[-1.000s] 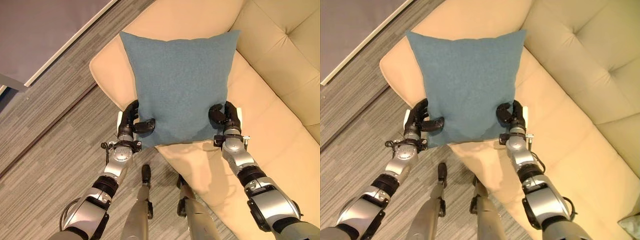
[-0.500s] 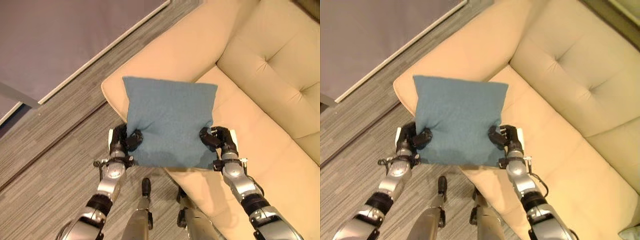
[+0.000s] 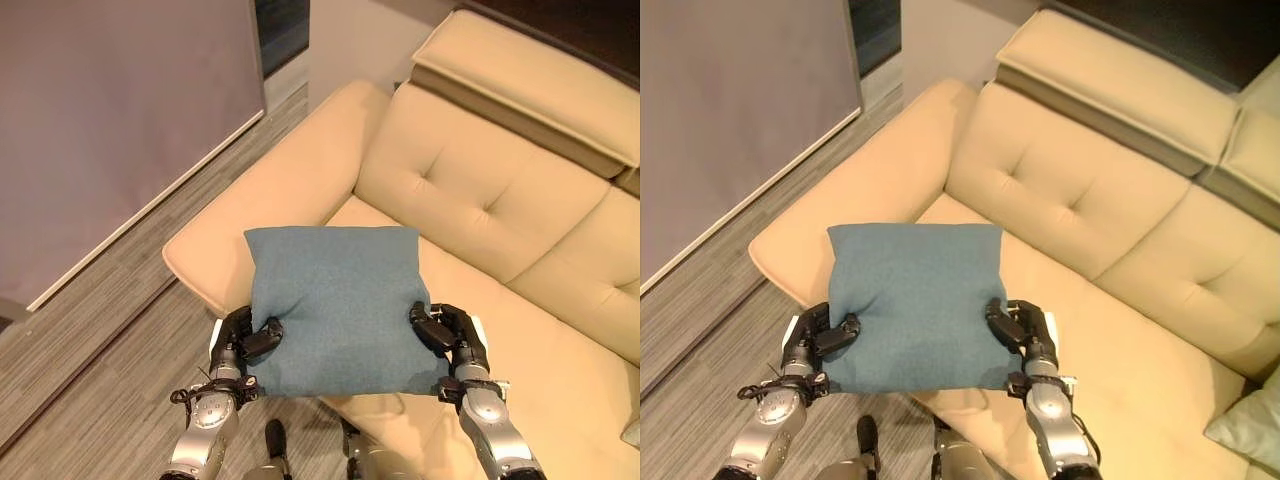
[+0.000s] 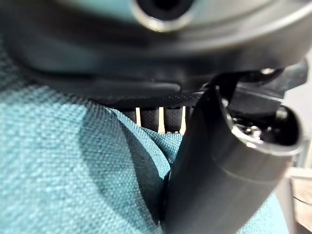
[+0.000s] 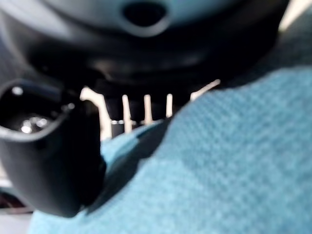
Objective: Pick up all the scattered cushions and arrange them neatly on the sofa.
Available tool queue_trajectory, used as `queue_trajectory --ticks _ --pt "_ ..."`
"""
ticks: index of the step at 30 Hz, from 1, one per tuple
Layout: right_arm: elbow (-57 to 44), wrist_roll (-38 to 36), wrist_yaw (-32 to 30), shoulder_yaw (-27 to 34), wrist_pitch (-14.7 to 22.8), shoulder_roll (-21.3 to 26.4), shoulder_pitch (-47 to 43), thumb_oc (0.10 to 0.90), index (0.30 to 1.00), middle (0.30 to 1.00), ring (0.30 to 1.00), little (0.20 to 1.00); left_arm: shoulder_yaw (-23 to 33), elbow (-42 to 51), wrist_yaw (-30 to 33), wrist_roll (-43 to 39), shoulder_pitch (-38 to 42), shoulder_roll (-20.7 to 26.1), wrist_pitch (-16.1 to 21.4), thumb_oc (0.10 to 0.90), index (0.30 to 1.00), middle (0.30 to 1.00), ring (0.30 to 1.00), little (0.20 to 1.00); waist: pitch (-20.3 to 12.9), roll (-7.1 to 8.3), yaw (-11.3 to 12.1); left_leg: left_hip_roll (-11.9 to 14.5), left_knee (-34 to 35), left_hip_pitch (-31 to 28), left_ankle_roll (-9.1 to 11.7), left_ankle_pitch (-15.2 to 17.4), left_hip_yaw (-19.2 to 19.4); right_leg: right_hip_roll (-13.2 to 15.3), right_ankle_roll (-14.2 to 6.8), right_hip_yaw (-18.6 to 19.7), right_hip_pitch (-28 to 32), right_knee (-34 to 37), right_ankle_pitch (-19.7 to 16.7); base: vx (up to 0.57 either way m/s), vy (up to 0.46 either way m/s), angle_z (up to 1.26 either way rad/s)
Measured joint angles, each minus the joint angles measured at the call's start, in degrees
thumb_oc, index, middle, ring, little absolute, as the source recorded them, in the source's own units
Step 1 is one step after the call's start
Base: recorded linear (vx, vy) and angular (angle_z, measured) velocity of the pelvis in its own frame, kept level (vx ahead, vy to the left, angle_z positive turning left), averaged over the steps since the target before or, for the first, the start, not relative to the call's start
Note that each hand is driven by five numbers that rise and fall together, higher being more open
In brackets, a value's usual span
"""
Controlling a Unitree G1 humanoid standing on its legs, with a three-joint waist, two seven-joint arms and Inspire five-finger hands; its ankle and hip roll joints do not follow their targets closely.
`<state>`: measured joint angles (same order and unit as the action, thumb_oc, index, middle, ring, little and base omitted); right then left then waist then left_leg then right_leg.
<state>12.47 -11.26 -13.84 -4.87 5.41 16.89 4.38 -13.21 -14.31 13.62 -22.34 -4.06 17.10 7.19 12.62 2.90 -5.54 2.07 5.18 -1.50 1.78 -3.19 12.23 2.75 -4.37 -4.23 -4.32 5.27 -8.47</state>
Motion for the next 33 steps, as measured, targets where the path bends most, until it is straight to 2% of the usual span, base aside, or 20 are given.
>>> queue_trajectory --ticks 4,5,6,7,8,9,10,12,13,14,15,16,18,20,21,22,26,27,29,33 --pt "-1.67 0.04 1.1 0.07 0.3 0.38 2.52 0.4 0.3 0.3 0.3 0.3 -0.02 0.94 -0.69 -0.09 -2.48 0.28 0.0 0.4 0.3 0.3 0.3 0.3 -4.38 -0.58 -3.38 -1.24 0.25 -1.52 -1.28 1.49 4.73 0.61 -1.41 5.18 -0.88 0.0 -0.56 -0.02 0.106 -0.71" --pt "-1.68 0.06 1.2 0.01 0.27 0.43 2.64 0.4 0.3 0.3 0.3 0.3 -0.18 0.83 -0.82 -0.04 -2.48 0.62 0.01 0.4 0.3 0.3 0.3 0.3 -4.81 -0.3 -4.31 -2.32 -0.06 -1.3 -1.7 1.76 6.49 0.51 -2.43 7.3 -2.88 -0.69 -2.06 -0.05 0.083 -0.95" --pt "-1.39 0.07 1.2 -0.91 0.22 0.59 1.95 0.4 0.3 0.3 0.3 0.3 -0.16 -0.64 -1.33 -0.03 -1.72 1.53 -0.01 0.4 0.3 0.3 0.3 0.3 -4.9 -0.26 -4.93 -2.04 0.27 -0.74 -2.4 1.95 8.61 1.32 -5.17 7.93 -4.32 -0.92 -2.47 -0.04 0.007 -1.17" --pt "0.1 0.3 1.16 -1.1 0.13 0.42 2.15 0.4 0.3 0.3 0.3 0.3 -0.2 -1.25 -2.08 0.06 -1.86 1.91 -0.08 0.4 0.3 0.3 0.3 0.3 -5.27 0.59 -4.66 -2.82 -0.14 -1.2 -2.59 2.48 10.98 2.14 -5.99 4.34 -5.8 -1.19 -1.48 0.01 -0.027 -1.15" --pt "0.68 0.94 1.17 -1.59 0.06 0.65 2.06 0.4 0.3 0.3 0.3 0.3 -0.28 -1.31 -2.21 0.08 -2.46 2.23 -0.16 0.4 0.3 0.3 0.3 0.3 -5.2 0.29 -4.22 -2.11 -0.37 -0.8 -3.01 2.01 14.04 3.51 -3.55 -2.04 -7.51 -4.09 -0.11 0.08 -0.117 -1.13" --pt "0.9 1.22 1.29 -1.67 -0.31 0.7 2.21 0.4 0.3 0.3 0.3 0.3 -0.24 -1.29 -2.9 0.14 -3.06 1.95 -0.17 0.4 0.3 0.3 0.3 0.3 -4.95 -0.12 -2.07 -1.19 -0.18 -1.14 -2.68 2.11 15.59 4.62 -2.73 -13.15 -9.92 -9.86 1.3 0.1 -0.101 -0.83" --pt "0.88 1.58 1.8 -1.59 -0.37 0.8 3.45 0.4 0.3 0.3 0.3 0.3 -0.27 -1.6 -3.32 0.31 -4.21 1.62 -0.19 0.4 0.3 0.3 0.3 0.3 -4.95 -0.2 -1.42 -0.78 -0.73 -1.53 -1.67 2.94 15.0 4.94 -1.44 -17.39 -8.7 -10.85 2.99 0.11 -0.169 -0.17" --pt "0.88 2.08 2.41 -1.33 -0.67 3.69 4.98 0.4 0.3 0.3 0.3 0.3 -0.76 -4.46 -4.17 0.67 -4.7 -1.08 -1.28 0.4 0.3 0.3 0.3 0.3 -4.72 -3.42 -0.09 1.41 -0.95 -2.75 0.09 2.79 12.11 1.73 1.05 -16.1 -4.74 -7.74 3.26 0.16 -0.231 0.62" --pt "0.86 2.16 2.79 -1.29 -0.94 4.54 5.33 0.4 0.3 0.3 0.3 0.3 -1.7 -5.34 -4.18 0.65 -4.26 -1.3 -1.4 0.4 0.3 0.3 0.3 0.3 -4.63 -3.63 0.07 3.6 -6.04 -1.83 2.53 4.09 9.67 0.09 3.28 -15.93 -2.17 -7.12 5.19 0.17 -0.151 0.69" --pt "0.88 2.14 2.87 -1.27 -0.96 4.62 5.25 0.4 0.3 0.3 0.3 0.3 -1.88 -5.24 -4.22 0.62 -3.99 -0.93 -1.41 0.4 0.3 0.3 0.3 0.3 -4.45 -2.98 0.49 4.0 -10.99 -0.21 3.91 5.16 7.12 -0.24 4.66 -15.83 -1.77 -6.91 6.18 0.09 -0.051 0.58" --pt "0.91 2.14 2.85 -1.29 -1.12 4.27 4.87 0.4 0.3 0.3 0.3 0.3 -2.12 -5.26 -4.25 0.6 -3.22 -0.46 -1.42 0.4 0.3 0.3 0.3 0.3 -4.05 -1.02 1.21 4.78 -20.5 3.79 5.07 5.81 3.82 0.26 5.75 -15.38 -1.33 -6.94 6.78 0.11 0.028 -0.01" --pt "0.67 2.15 2.91 -1.7 -1.09 4.47 4.0 0.4 0.3 0.3 0.3 0.3 -2.24 -5.11 -3.84 0.41 -2.88 0.49 -1.36 0.4 0.3 0.3 0.3 0.3 -4.16 1.38 3.73 4.18 -29.81 10.0 4.02 6.01 -1.66 0.59 6.07 -11.71 -1.09 -6.19 6.21 0.06 0.019 -0.58" --pt "0.23 2.22 2.88 -1.49 -0.8 5.05 2.21 0.4 0.3 0.3 0.3 0.3 -2.43 -5.01 -3.84 0.23 -3.29 0.68 -1.38 0.4 0.3 0.3 0.3 0.3 -4.48 1.86 4.7 4.09 -18.64 9.72 4.11 6.18 -5.6 -0.44 4.88 -9.65 -0.26 -4.11 5.37 0.07 0.041 -0.64" --pt "0.26 2.26 2.64 -1.33 -0.82 5.04 1.19 0.4 0.3 0.3 0.3 0.3 -2.36 -4.83 -3.83 0.05 -3.04 0.27 -1.36 0.4 0.3 0.3 0.3 0.3 -4.46 1.75 4.62 3.94 -13.92 9.97 5.16 5.18 -6.92 -1.44 5.12 -8.91 -0.05 -3.69 5.55 0.05 0.056 -0.42" --pt "0.4 2.26 2.12 -1.3 -0.89 5.15 0.84 0.4 0.3 0.3 0.3 0.3 -2.33 -4.8 -3.73 0.06 -2.18 0.16 -1.35 0.4 0.3 0.3 0.3 0.3 -4.49 1.66 4.92 2.8 -9.37 9.08 5.49 4.17 -10.76 -2.54 4.91 -7.01 0.53 -2.69 5.05 0.08 0.087 -0.59" --pt "0.56 2.3 2.17 -1.33 -0.95 5.3 0.52 0.4 0.3 0.3 0.3 0.3 -2.28 -4.76 -3.72 0.05 -1.99 0.15 -1.34 0.4 0.3 0.3 0.3 0.3 -4.44 1.69 4.64 2.46 -7.17 8.13 5.37 3.37 -11.67 -3.76 4.61 -6.03 1.21 -1.72 4.44 0.12 0.139 -0.62" --pt "0.64 3.25 2.1 -1.31 -1.15 5.15 0.67 0.4 0.3 0.3 0.3 0.3 -2.33 -4.79 -3.71 0.07 -2.16 0.24 -1.43 0.4 0.3 0.3 0.3 0.3 -4.31 1.38 3.76 1.57 0.33 1.42 3.24 1.65 -11.13 -7.21 5.9 -1.78 4.83 -0.03 3.45 0.11 0.153 -0.71" --pt "0.6 3.52 2.1 -1.18 -1.14 5.39 0.66 0.4 0.3 0.3 0.3 0.3 -2.35 -4.76 -3.81 0.08 -2.07 0.14 -1.43 0.4 0.3 0.3 0.3 0.3 -4.07 0.88 3.04 1.96 0.24 0.56 1.62 -2.12 -10.75 -7.92 5.96 -0.97 5.81 -0.02 3.88 0.04 0.229 -0.76" --pt "0.57 3.9 2.14 -0.14 -1.3 4.94 0.86 0.4 0.3 0.3 0.3 0.3 -2.57 -4.55 -3.95 0.22 -1.56 -0.01 -1.43 0.4 0.3 0.3 0.3 0.3 -3.95 0.94 2.17 0.51 -0.05 -0.93 0.7 -1.6 -8.98 -7.18 5.42 1.06 5.38 -1.12 3.69 0.01 0.245 -0.61" --pt "0.52 4.95 2.41 -1.68 -1.36 4.43 -0.26 0.4 0.3 0.3 0.3 0.3 -0.83 -4.59 -3.95 0.46 -1.32 1.16 -1.89 0.4 0.3 0.3 0.3 0.3 -2.49 -1.52 3.44 -0.1 -0.04 -3.93 -1.68 0.06 -3.53 -5.38 1.44 1.15 3.43 -6.81 6.24 -0.05 0.119 -0.76"
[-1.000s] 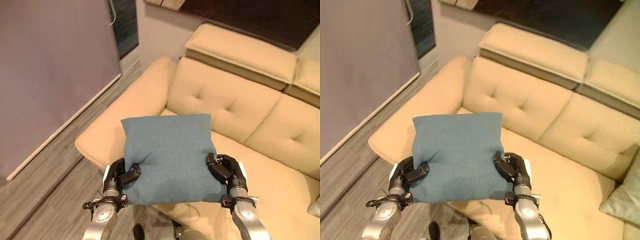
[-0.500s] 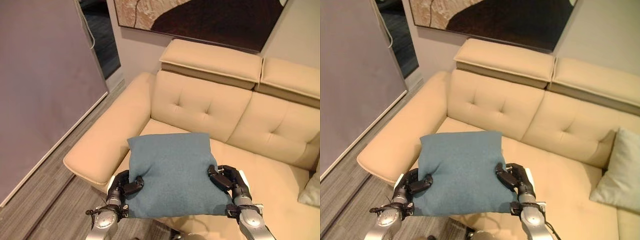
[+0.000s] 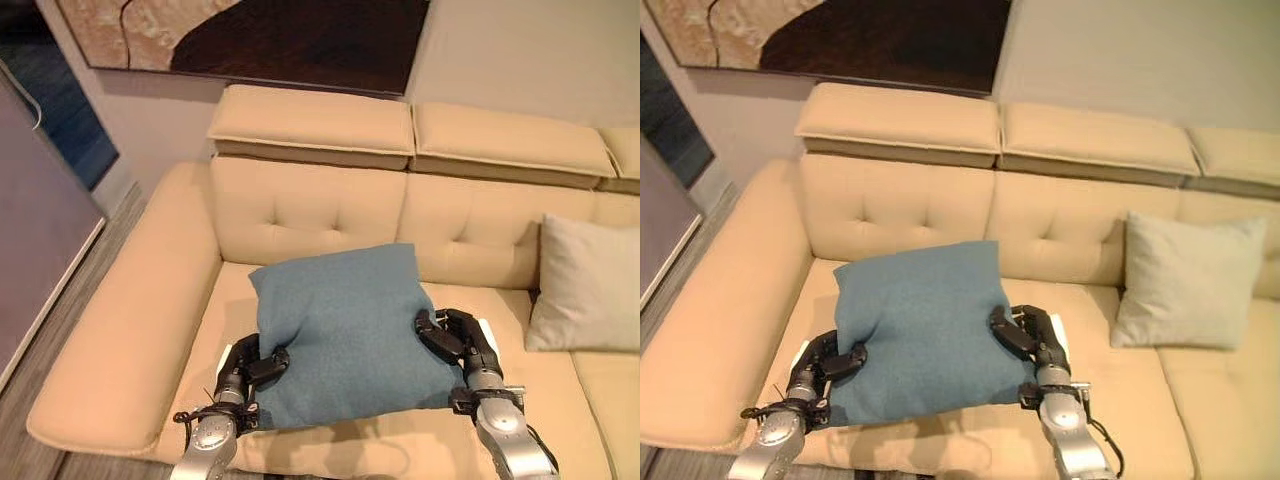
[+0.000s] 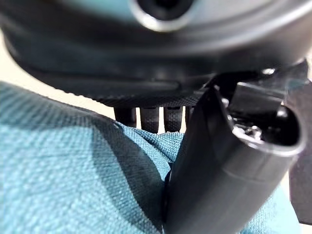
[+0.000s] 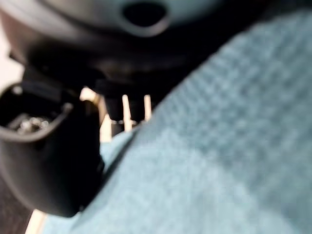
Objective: Pick up all the scattered cushions and arrange them neatly on the sofa.
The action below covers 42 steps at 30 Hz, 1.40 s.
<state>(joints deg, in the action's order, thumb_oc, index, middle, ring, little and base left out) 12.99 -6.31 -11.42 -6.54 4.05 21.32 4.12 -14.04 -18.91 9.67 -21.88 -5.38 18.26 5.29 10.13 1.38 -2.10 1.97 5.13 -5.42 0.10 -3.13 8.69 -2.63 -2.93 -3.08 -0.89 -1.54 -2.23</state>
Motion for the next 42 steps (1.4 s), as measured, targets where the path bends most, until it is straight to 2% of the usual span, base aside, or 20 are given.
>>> queue_trajectory --ticks 1,2,5,6,7,9,11,13,15,16,19,22,26,28,31,35,37,40,41,42 --pt "0.02 0.09 0.18 -0.76 -0.01 -0.12 -0.38 0.4 0.3 0.3 0.3 0.3 0.93 -0.01 0.04 0.0 -0.14 -0.01 -0.02 0.4 0.3 0.3 0.3 0.3 0.37 -0.63 0.4 0.34 -0.02 -0.11 -0.51 0.17 1.77 1.48 -1.65 -3.62 -1.3 -2.16 3.19 -0.03 0.005 -0.72" --pt "0.02 0.12 0.33 -1.46 -0.01 -0.22 -0.77 0.4 0.3 0.3 0.3 0.3 1.57 -0.01 0.1 -0.01 -0.36 -0.11 -0.02 0.4 0.3 0.3 0.3 0.3 0.59 -1.02 1.8 0.45 -0.03 -0.27 -1.15 0.53 3.88 4.17 -2.75 -8.57 -3.0 -4.67 3.98 -0.03 -0.023 -0.87" --pt "0.01 0.62 1.41 -2.65 -0.03 -0.24 -1.38 0.4 0.3 0.3 0.3 0.3 2.8 -0.03 0.11 -0.02 -1.03 0.1 -0.05 0.4 0.3 0.3 0.3 0.3 0.66 -1.11 4.27 -0.09 -0.03 -0.32 -1.8 1.03 7.04 11.76 -4.67 -17.51 -4.52 -6.32 4.13 -0.03 -0.033 -0.68" --pt "0.01 0.81 1.7 -3.65 -0.02 -0.31 -1.79 0.4 0.3 0.3 0.3 0.3 3.38 -0.11 0.18 -0.04 -1.31 0.75 -0.15 0.4 0.3 0.3 0.3 0.3 0.78 -0.9 4.67 -0.21 -0.03 -0.21 -1.63 0.93 7.86 14.83 -7.3 -20.42 -4.48 -5.81 2.3 0.01 -0.048 -0.41" --pt "0.01 0.89 1.79 -3.81 -0.07 -0.32 -1.78 0.4 0.3 0.3 0.3 0.3 3.43 -0.12 0.18 -0.05 -1.3 1.15 -0.17 0.4 0.3 0.3 0.3 0.3 0.85 -0.71 4.63 -0.25 -0.03 -0.21 -1.37 0.79 7.87 15.32 -8.22 -20.57 -4.21 -5.15 0.87 0.04 -0.082 -0.23" --pt "0.01 1.04 2.0 -3.69 -0.1 -0.08 -1.78 0.4 0.3 0.3 0.3 0.3 3.52 -0.13 0.18 -0.04 -1.39 1.22 -0.18 0.4 0.3 0.3 0.3 0.3 0.99 -0.92 4.34 0.23 -0.04 -0.21 -0.68 0.48 7.37 14.39 -6.1 -20.7 -3.24 -3.65 -1.14 0.07 -0.131 0.1" --pt "0.01 1.24 1.97 -2.35 -0.22 0.34 -1.65 0.4 0.3 0.3 0.3 0.3 3.19 -0.14 0.18 -0.02 -1.37 -0.34 -0.18 0.4 0.3 0.3 0.3 0.3 1.08 -1.53 4.23 1.45 -0.05 -0.33 0.09 -0.04 6.26 11.64 -4.13 -20.35 -0.41 1.0 -2.68 0.05 -0.168 0.19" --pt "0.01 1.26 1.26 -0.25 -0.22 1.2 -1.59 0.4 0.3 0.3 0.3 0.3 1.53 -0.15 0.18 -0.06 -1.03 -2.42 -0.18 0.4 0.3 0.3 0.3 0.3 1.12 -1.4 4.13 2.85 -2.75 0.82 0.66 -0.39 3.89 9.54 -3.65 -20.62 2.7 4.75 -3.07 0.08 -0.211 0.37" --pt "-0.02 1.24 0.99 1.0 -0.22 3.75 -1.62 0.4 0.3 0.3 0.3 0.3 -0.26 -0.15 0.16 -0.22 0.08 -3.71 -0.18 0.4 0.3 0.3 0.3 0.3 1.07 -1.68 3.5 3.91 -5.22 2.86 3.41 -1.13 0.64 8.32 -2.93 -22.39 4.71 6.99 -2.57 0.07 -0.097 0.73" --pt "-0.24 1.23 0.94 1.33 -0.22 4.44 -1.69 0.4 0.3 0.3 0.3 0.3 -0.85 -0.16 0.2 -0.47 0.91 -3.79 -0.19 0.4 0.3 0.3 0.3 0.3 1.13 -1.55 3.29 3.99 -7.11 4.34 3.73 -1.26 -0.54 8.37 -2.43 -23.39 4.53 7.25 -2.27 0.06 0.005 0.62" --pt "-0.4 1.24 0.83 1.5 -0.22 5.15 -2.37 0.4 0.3 0.3 0.3 0.3 -1.54 -0.14 0.71 -0.51 1.33 -3.87 -0.21 0.4 0.3 0.3 0.3 0.3 1.05 -2.28 3.23 4.06 -7.66 6.02 4.27 -1.25 -1.55 7.99 -1.38 -23.43 3.89 6.81 -2.13 0.06 0.024 0.12" --pt "-0.4 1.25 0.84 1.4 -0.33 5.05 -2.35 0.4 0.3 0.3 0.3 0.3 -1.52 -0.11 1.24 -0.48 1.58 -3.77 -0.24 0.4 0.3 0.3 0.3 0.3 0.8 -3.22 2.41 4.26 -2.21 3.72 4.23 -0.44 -1.39 7.12 -1.57 -23.05 3.09 6.8 -2.72 0.14 0.066 -0.06" --pt "-0.6 1.62 -0.9 -0.89 -0.37 3.78 -4.77 0.4 0.3 0.3 0.3 0.3 -1.53 0.99 2.63 -0.4 3.23 -0.9 -0.43 0.4 0.3 0.3 0.3 0.3 1.02 -1.38 2.76 2.61 -0.04 3.12 3.45 -0.63 0.98 8.44 -1.0 -19.62 0.6 6.78 -4.67 -0.04 0.077 -0.26" --pt "-0.58 2.25 -2.44 -1.49 -0.39 2.51 -8.75 0.4 0.3 0.3 0.3 0.3 -1.11 1.48 4.27 -0.38 7.56 0.7 -0.42 0.4 0.3 0.3 0.3 0.3 1.42 -1.11 2.8 1.95 -0.14 6.1 2.9 -1.04 1.44 9.03 -0.06 -18.25 -2.72 6.76 -6.27 -0.27 0.071 -0.2" --pt "-0.48 3.51 -6.47 -1.56 -0.37 0.35 -18.21 0.4 0.3 0.3 0.3 0.3 -0.09 1.39 8.09 -0.4 17.5 2.11 -0.41 0.4 0.3 0.3 0.3 0.3 3.99 -0.54 2.68 1.3 -0.14 11.85 2.07 -2.7 1.56 9.88 -0.54 -15.26 -8.49 6.76 -7.89 -0.23 0.063 -0.01" --pt "0.52 5.46 -13.6 -1.9 -0.4 0.68 -33.23 0.4 0.3 0.3 0.3 0.3 -0.75 -3.27 14.45 -0.32 35.71 4.66 -0.4 0.4 0.3 0.3 0.3 0.3 7.26 -0.81 2.04 0.82 -0.11 18.29 1.7 -4.77 1.46 10.56 -0.68 -14.1 -14.75 6.76 -9.68 -0.1 0.044 0.04" --pt "2.04 9.9 -18.16 -2.2 -0.38 3.54 -41.03 0.4 0.3 0.3 0.3 0.3 -2.76 -3.95 17.96 1.56 44.71 6.42 -0.08 0.4 0.3 0.3 0.3 0.3 7.43 -1.12 1.3 0.72 -0.09 22.19 1.76 -5.67 0.67 10.66 -0.68 -14.59 -18.18 6.77 -10.15 -0.02 0.01 0.17" --pt "2.08 17.02 -23.75 -2.76 -0.43 8.47 -46.16 0.4 0.3 0.3 0.3 0.3 -3.84 -3.85 21.47 4.75 51.53 6.8 1.2 0.4 0.3 0.3 0.3 0.3 7.71 -1.61 1.26 0.65 -0.1 24.75 1.93 -6.11 0.26 10.77 -0.55 -14.95 -20.56 6.77 -10.34 -0.02 -0.003 0.05" --pt "1.96 23.94 -30.16 -4.23 -0.21 13.13 -50.85 0.4 0.3 0.3 0.3 0.3 -4.82 -3.58 26.0 9.05 56.8 7.01 5.09 0.4 0.3 0.3 0.3 0.3 7.67 -1.72 1.04 0.74 -0.12 27.84 2.15 -6.27 0.15 10.7 -0.53 -15.16 -23.6 6.76 -10.36 0.0 0.0 0.0" --pt "2.31 25.61 -31.31 -4.43 -0.25 13.79 -52.08 0.4 0.3 0.3 0.3 0.3 -4.72 -3.6 27.32 10.2 58.16 7.06 5.09 0.4 0.3 0.3 0.3 0.3 7.69 -1.76 0.88 0.77 -0.12 28.61 2.16 -6.28 0.16 10.7 -0.39 -15.05 -24.39 6.76 -10.46 0.0 -0.006 -0.05"
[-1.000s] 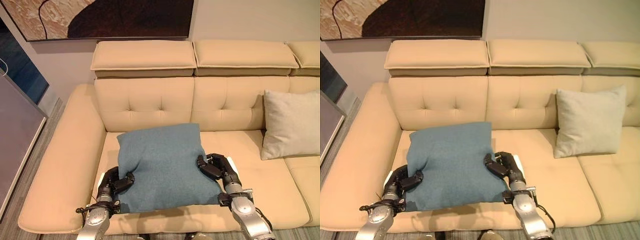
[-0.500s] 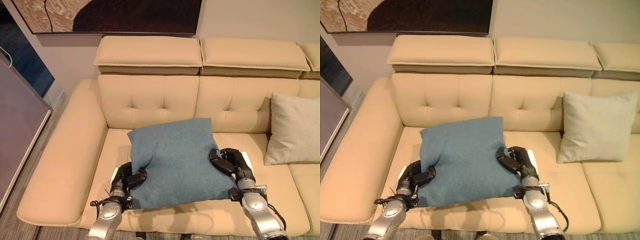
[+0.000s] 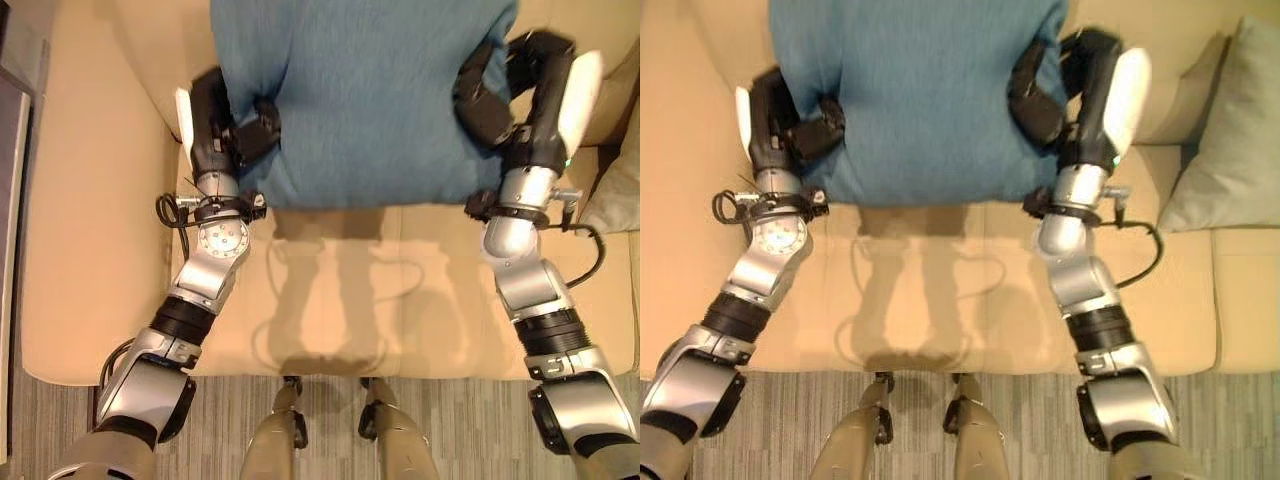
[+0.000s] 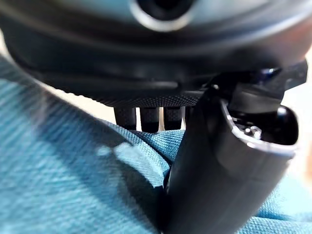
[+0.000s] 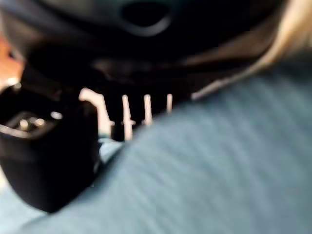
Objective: Pick up all the scattered cushions and arrange them neatly on the sofa.
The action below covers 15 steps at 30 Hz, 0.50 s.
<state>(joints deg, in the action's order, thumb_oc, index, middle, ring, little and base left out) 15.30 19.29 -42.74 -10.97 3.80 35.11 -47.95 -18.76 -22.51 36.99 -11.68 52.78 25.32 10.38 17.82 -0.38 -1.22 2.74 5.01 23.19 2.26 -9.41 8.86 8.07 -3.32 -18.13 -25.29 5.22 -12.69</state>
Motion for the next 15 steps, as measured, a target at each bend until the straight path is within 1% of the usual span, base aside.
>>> queue_trajectory --ticks 1,2,3,4,5,6,7,8,9,10,11,12,13,14,15 --pt "3.19 2.02 -2.32 -2.47 -0.09 1.33 -4.61 0.4 0.3 0.3 0.3 0.3 -0.47 -0.56 2.81 2.1 2.97 0.61 0.01 0.4 0.3 0.3 0.3 0.3 -0.04 -0.05 -0.52 -0.09 -0.13 1.75 0.01 0.0 0.06 0.1 0.19 0.51 -1.87 0.0 -0.16 -0.01 -0.004 -0.08" --pt "4.6 2.13 -2.71 -2.84 -0.13 1.38 -6.47 0.4 0.3 0.3 0.3 0.3 -0.6 -1.72 3.74 2.75 4.8 0.01 0.29 0.4 0.3 0.3 0.3 0.3 -0.03 -0.07 -0.42 -0.14 -0.19 2.6 0.01 -0.01 0.06 0.16 0.28 0.81 -2.85 -0.01 -0.23 -0.03 -0.014 -0.07" --pt "10.16 2.09 -3.96 -4.13 -0.17 0.7 -10.26 0.4 0.3 0.3 0.3 0.3 -1.44 -6.76 4.3 2.78 8.55 -0.01 1.16 0.4 0.3 0.3 0.3 0.3 -0.03 -0.07 -0.39 -0.22 -1.39 4.42 0.02 0.01 0.04 0.26 0.57 0.98 -4.11 -0.01 -0.45 0.0 0.0 0.0" --pt "14.02 1.84 -4.02 -5.5 -0.13 0.22 -12.23 0.4 0.3 0.3 0.3 0.3 -2.28 -9.73 4.2 2.67 10.12 -0.2 1.31 0.4 0.3 0.3 0.3 0.3 -0.03 -0.07 -0.37 -0.33 -2.34 5.52 0.05 0.02 -0.03 0.48 0.65 1.14 -4.7 -0.02 -0.52 -0.03 -0.023 0.13" --pt "20.43 1.22 -4.67 -7.99 -0.08 0.09 -15.39 0.4 0.3 0.3 0.3 0.3 -4.36 -15.68 3.99 2.55 13.29 -0.29 2.15 0.4 0.3 0.3 0.3 0.3 -0.05 -0.09 -0.63 -0.65 -5.23 7.98 0.09 0.06 -0.06 1.04 0.88 1.1 -5.4 -0.03 -0.7 -0.03 -0.023 0.22" --pt "23.85 -0.09 -3.81 -9.35 -0.76 0.05 -17.32 0.4 0.3 0.3 0.3 0.3 -5.8 -18.33 3.11 1.86 14.99 -0.27 2.03 0.4 0.3 0.3 0.3 0.3 -0.05 -0.09 -0.61 -0.84 -7.39 10.04 0.09 0.07 -0.03 1.42 0.91 1.22 -6.24 -0.03 -0.74 -0.02 -0.019 0.17" --pt "25.73 -2.25 -3.08 -10.26 -1.27 -0.39 -17.86 0.4 0.3 0.3 0.3 0.3 -7.12 -20.22 2.29 0.27 15.95 -0.88 2.47 0.4 0.3 0.3 0.3 0.3 -0.04 -0.1 0.01 -0.62 -7.85 11.51 0.07 0.04 -0.06 1.34 0.91 1.33 -7.71 -0.05 -0.74 -0.06 -0.03 0.04" --pt "31.43 -4.5 -3.07 -12.51 -1.22 -2.18 -19.73 0.4 0.3 0.3 0.3 0.3 -9.71 -28.99 0.89 -1.82 20.06 -1.31 2.56 0.8 0.9 0.9 0.9 0.9 -0.02 -0.12 0.37 -0.47 -8.92 13.24 0.09 0.04 -0.09 1.19 0.97 1.51 -8.9 -0.04 -0.78 -0.06 -0.02 0.07" --pt "34.19 -4.79 -2.73 -14.04 -1.24 -2.45 -21.11 0.684 0.726 0.726 0.726 0.726 -10.57 -32.23 -0.14 -1.94 21.98 -1.51 2.35 0.8 0.9 0.9 0.9 0.9 0.02 -0.07 -0.07 -0.64 -13.7 16.6 0.88 0.87 -0.1 1.77 1.37 1.45 -9.31 -0.1 -1.11 -0.07 -0.02 0.26" --pt "43.49 -9.58 -0.82 -16.22 -0.27 -4.35 -25.94 0.8 0.9 0.9 0.9 0.9 -13.65 -39.89 -3.47 -4.91 26.46 -1.67 3.42 0.8 0.9 0.9 0.9 0.9 0.07 0.15 -0.98 -1.39 -9.91 20.91 -0.07 0.72 -1.59 2.55 1.51 2.07 -10.8 -0.13 -1.3 -0.04 -0.019 -0.19" --pt "47.59 -14.32 2.12 -16.73 -1.12 -5.41 -29.69 0.8 0.9 0.9 0.9 0.9 -14.09 -43.49 -6.37 -7.7 30.49 -1.47 2.36 0.8 0.9 0.9 0.9 0.9 -0.14 -0.7 0.32 0.33 -2.2 18.58 -0.49 -6.69 -2.69 0.44 0.93 3.02 -13.06 -0.15 -0.97 -0.02 -0.015 -0.37" --pt "46.06 -16.13 2.61 -16.75 -1.05 -4.29 -30.02 0.8 0.9 0.9 0.9 0.9 -12.75 -39.38 -6.54 -9.24 30.57 -0.96 2.0 0.8 0.9 0.9 0.9 0.9 -0.04 -0.84 0.35 0.25 -0.35 19.45 -0.45 -6.84 -3.28 0.56 0.51 2.97 -15.31 -1.07 -0.87 -0.02 -0.022 -0.51" --pt "44.67 -17.75 2.59 -16.76 -1.06 -2.48 -30.14 0.8 0.9 0.9 0.9 0.9 -11.74 -34.22 -6.45 -10.16 29.6 -0.75 2.02 0.8 0.9 0.9 0.9 0.9 1.45 -1.06 0.41 -0.15 -0.23 19.78 -1.09 -7.34 -3.56 1.29 -0.19 2.88 -17.06 -3.9 -0.31 -0.01 -0.033 0.01" --pt "44.44 -18.68 2.85 -16.51 -1.06 -0.42 -31.38 0.8 0.9 0.9 0.9 0.9 -11.78 -30.87 -6.52 -10.83 28.96 -0.8 2.09 0.8 0.9 0.9 0.9 0.9 4.3 -2.41 0.67 -0.76 -0.43 19.27 -1.96 -8.32 -4.0 2.49 -3.33 2.78 -20.17 -10.34 2.91 -0.01 -0.042 0.29" --pt "44.39 -19.38 3.42 -16.36 -1.1 0.48 -31.41 0.8 0.9 0.9 0.9 0.9 -12.73 -30.28 -7.25 -10.85 28.39 -0.8 2.06 0.8 0.9 0.9 0.9 0.9 4.54 -2.67 0.15 -2.41 -0.46 19.23 -1.84 -8.22 -4.42 2.86 -5.3 3.52 -18.94 -5.37 0.99 -0.02 -0.068 0.4"
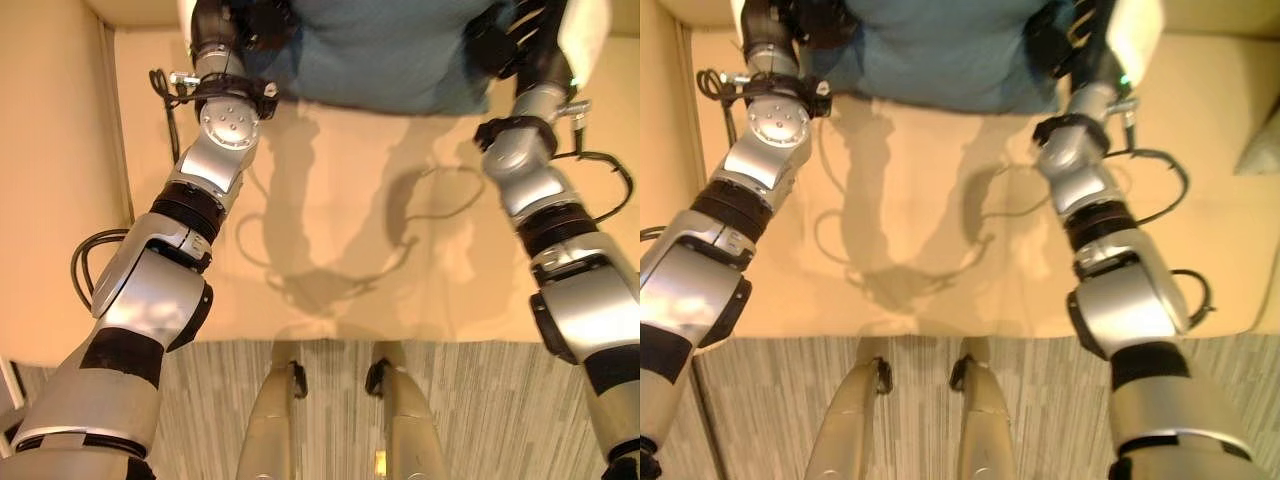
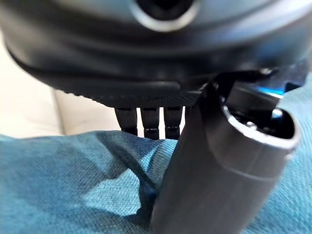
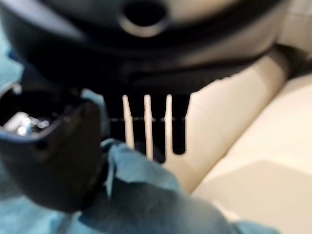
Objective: Pick up all the scattered cushions and arrange them neatly on the sofa.
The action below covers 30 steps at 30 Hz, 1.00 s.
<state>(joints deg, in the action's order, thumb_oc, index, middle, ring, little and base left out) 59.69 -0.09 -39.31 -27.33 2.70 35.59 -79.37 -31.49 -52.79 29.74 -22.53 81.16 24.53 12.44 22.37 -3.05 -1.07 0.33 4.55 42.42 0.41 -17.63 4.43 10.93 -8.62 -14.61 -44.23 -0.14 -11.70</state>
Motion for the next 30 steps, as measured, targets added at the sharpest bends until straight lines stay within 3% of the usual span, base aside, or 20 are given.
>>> queue_trajectory --ticks 1,6,13,16,17,19,21,24,25,26,27,30 --pt "-0.59 -0.83 0.66 1.33 -0.03 0.73 0.02 0.8 0.9 0.9 0.9 0.9 0.23 1.5 -0.91 0.04 -0.77 0.1 -0.03 0.8 0.9 0.9 0.9 0.9 0.05 0.03 0.45 -0.78 0.13 -0.06 0.02 0.04 -0.09 0.08 2.58 0.65 0.82 2.35 -3.37 -0.02 -0.054 0.31" --pt "-5.98 -1.84 2.86 1.88 -0.07 0.66 2.74 0.8 0.9 0.9 0.9 0.9 2.48 7.03 -2.86 0.06 -8.64 1.81 0.07 0.8 0.9 0.9 0.9 0.9 0.05 0.03 -0.02 0.9 0.27 -0.41 1.15 1.74 -0.46 -1.52 2.94 0.82 0.78 2.34 -3.73 -0.01 -0.039 -0.09" --pt "-10.66 -2.04 4.17 4.33 -0.07 1.03 6.22 0.8 0.9 0.9 0.9 0.9 5.01 11.08 -3.33 -0.68 -13.42 2.86 -0.05 0.8 0.9 0.9 0.9 0.9 0.03 0.04 -1.14 1.18 0.27 -1.74 0.62 2.16 -0.41 -1.78 3.27 0.83 2.21 2.36 -3.85 0.0 -0.001 -0.01" --pt "-11.98 -2.63 6.3 5.24 -0.17 1.22 8.99 0.8 0.9 0.9 0.9 0.9 5.25 11.29 -5.35 -0.71 -14.97 4.27 -0.37 0.8 0.9 0.9 0.9 0.9 2.86 1.05 -1.21 1.23 0.37 -7.09 0.67 1.98 -0.31 -1.77 3.7 0.75 7.46 2.59 -3.85 0.0 0.0 0.0" --pt "-13.52 -2.84 7.33 5.58 -0.23 1.59 12.15 0.8 0.9 0.9 0.9 0.9 5.71 12.69 -5.7 -0.66 -17.74 4.72 -0.36 0.8 0.9 0.9 0.9 0.9 2.42 1.08 -1.37 1.22 0.43 -8.52 0.72 2.02 -0.34 -1.76 3.54 0.25 9.13 2.78 -3.66 0.0 -0.013 0.05" --pt "-18.36 -3.12 8.18 8.47 0.03 2.95 20.98 0.8 0.9 0.9 0.9 0.9 9.28 19.31 -6.66 -0.4 -26.43 6.77 0.01 0.8 0.9 0.9 0.9 0.9 -2.7 1.71 -0.93 1.44 0.41 -7.84 1.41 3.38 -0.63 -1.9 3.19 -0.58 8.63 2.73 -1.78 0.02 -0.021 0.07" --pt "-25.59 -3.25 9.78 13.19 0.42 4.45 26.72 0.8 0.9 0.9 0.9 0.9 13.89 25.62 -7.69 -0.3 -31.22 8.39 -0.03 0.8 0.9 0.9 0.9 0.9 -2.41 1.86 -0.92 1.61 0.4 -8.18 1.41 3.36 -0.71 -2.02 3.21 -0.84 9.16 2.79 -1.79 0.07 -0.008 0.03" --pt "-29.88 -3.17 12.23 18.4 0.64 3.39 38.64 0.8 0.9 0.9 0.9 0.9 19.85 27.16 -9.22 -0.31 -42.04 8.58 -0.2 0.8 0.9 0.9 0.9 0.9 -0.21 2.71 -0.45 1.57 0.43 -15.57 1.55 3.42 -0.29 -1.97 3.14 -1.04 16.66 3.29 -1.69 0.09 0.007 0.0" --pt "-31.64 -3.06 12.99 19.49 0.68 2.61 43.63 0.8 0.9 0.9 0.9 0.9 20.99 27.56 -9.78 0.14 -46.63 8.52 -0.21 0.8 0.9 0.9 0.9 0.9 -0.64 2.99 -0.42 1.57 0.47 -17.63 2.21 4.0 -0.29 -1.93 2.16 -1.19 18.9 3.51 -0.91 0.12 -0.004 -0.09" --pt "-31.81 -2.92 14.3 19.57 0.98 1.49 51.72 0.8 0.9 0.9 0.9 0.9 22.65 27.99 -10.35 0.36 -55.88 8.54 -0.27 0.8 0.9 0.9 0.9 0.9 -5.32 3.47 -0.08 2.04 0.48 -19.47 3.59 7.09 -0.44 -2.28 1.36 -1.16 20.49 3.89 2.07 0.12 -0.004 -0.14" --pt "-31.92 -2.49 15.33 20.6 1.25 0.98 55.52 0.8 0.9 0.9 0.9 0.9 23.92 28.58 -10.91 0.85 -60.1 8.43 -0.35 0.8 0.9 0.9 0.9 0.9 -7.11 3.43 0.23 2.4 0.49 -19.9 3.27 8.07 -0.34 -2.77 1.75 -1.14 21.18 4.58 1.76 0.11 -0.003 -0.12" --pt "-32.11 -1.06 18.49 24.48 1.25 -1.95 65.64 0.8 0.9 0.9 0.9 0.9 28.35 29.3 -13.69 2.65 -72.04 6.13 -1.16 0.8 0.9 0.9 0.9 0.9 -7.27 3.98 0.37 2.53 0.49 -25.4 3.47 8.9 -0.22 -2.99 1.41 -1.54 27.2 5.4 2.02 0.12 -0.006 0.01"
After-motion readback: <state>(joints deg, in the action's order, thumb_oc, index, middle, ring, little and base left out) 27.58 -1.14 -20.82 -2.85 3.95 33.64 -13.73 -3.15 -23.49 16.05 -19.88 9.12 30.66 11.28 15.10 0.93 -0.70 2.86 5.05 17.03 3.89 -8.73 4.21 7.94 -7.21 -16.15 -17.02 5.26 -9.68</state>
